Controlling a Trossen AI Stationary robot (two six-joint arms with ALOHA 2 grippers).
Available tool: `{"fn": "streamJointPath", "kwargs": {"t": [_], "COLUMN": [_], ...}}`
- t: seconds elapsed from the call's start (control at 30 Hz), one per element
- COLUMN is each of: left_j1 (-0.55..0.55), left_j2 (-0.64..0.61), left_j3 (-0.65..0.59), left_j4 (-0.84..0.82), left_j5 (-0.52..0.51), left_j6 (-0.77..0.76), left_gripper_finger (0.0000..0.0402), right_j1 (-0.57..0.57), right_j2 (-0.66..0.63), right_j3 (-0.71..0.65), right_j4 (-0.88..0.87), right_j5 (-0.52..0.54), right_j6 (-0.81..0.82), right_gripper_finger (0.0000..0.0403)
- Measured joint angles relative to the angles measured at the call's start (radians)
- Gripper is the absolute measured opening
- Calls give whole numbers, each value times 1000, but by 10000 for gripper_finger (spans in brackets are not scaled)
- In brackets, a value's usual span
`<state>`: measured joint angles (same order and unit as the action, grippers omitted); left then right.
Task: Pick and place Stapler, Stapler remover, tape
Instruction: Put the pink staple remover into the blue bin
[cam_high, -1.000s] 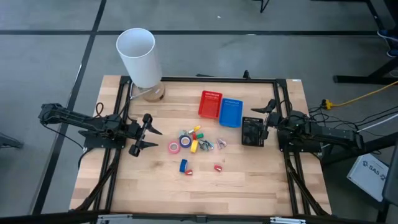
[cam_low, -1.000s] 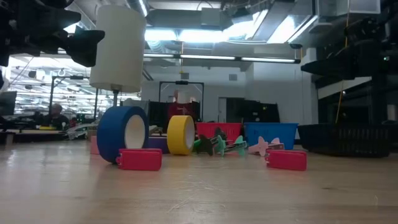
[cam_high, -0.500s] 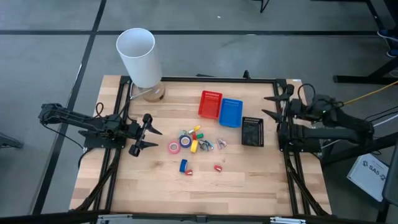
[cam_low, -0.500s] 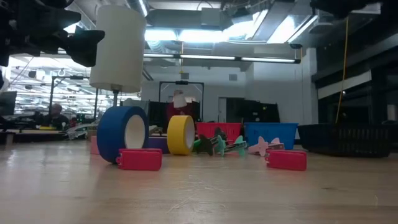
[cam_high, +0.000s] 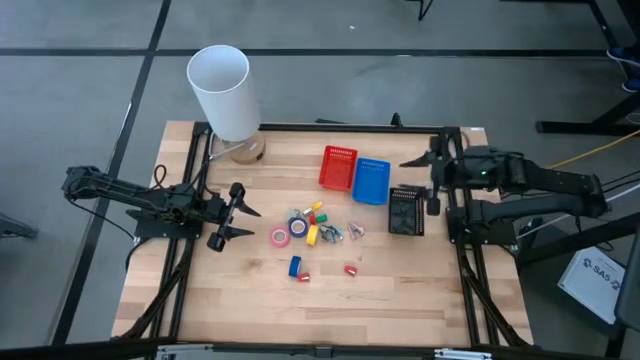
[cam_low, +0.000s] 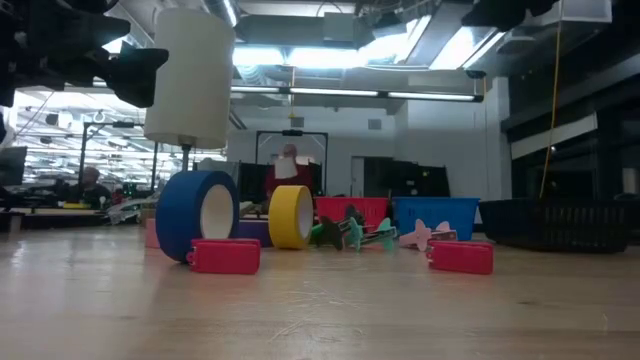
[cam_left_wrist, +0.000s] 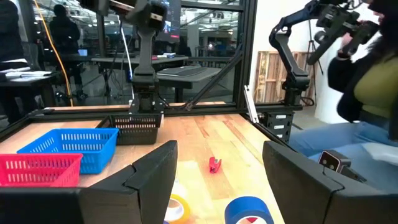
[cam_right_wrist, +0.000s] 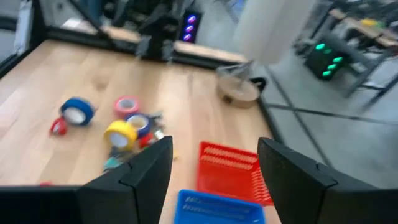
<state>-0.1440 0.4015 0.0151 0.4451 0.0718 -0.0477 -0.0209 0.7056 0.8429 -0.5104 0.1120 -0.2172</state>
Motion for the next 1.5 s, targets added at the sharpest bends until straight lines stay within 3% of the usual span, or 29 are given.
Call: {"fn": "streamJointPath", "kwargs": {"t": [1.03, 1.17, 1.5], "left_j1": [0, 0, 0], "left_j2": [0, 0, 0], "left_j3": [0, 0, 0], "left_j4": [0, 0, 0], "left_j5": [0, 0, 0], "left_j6": [0, 1, 0], "left_gripper_finger": [235, 235, 235], "right_j1": [294, 303, 304], "right_j2": [265, 306, 424], "right_j3": [0, 0, 0], "right_j4": [101, 135, 427], "right_j5": [0, -8, -9], "right_j6": [1, 87, 316], "right_gripper_finger": [239, 239, 239]}}
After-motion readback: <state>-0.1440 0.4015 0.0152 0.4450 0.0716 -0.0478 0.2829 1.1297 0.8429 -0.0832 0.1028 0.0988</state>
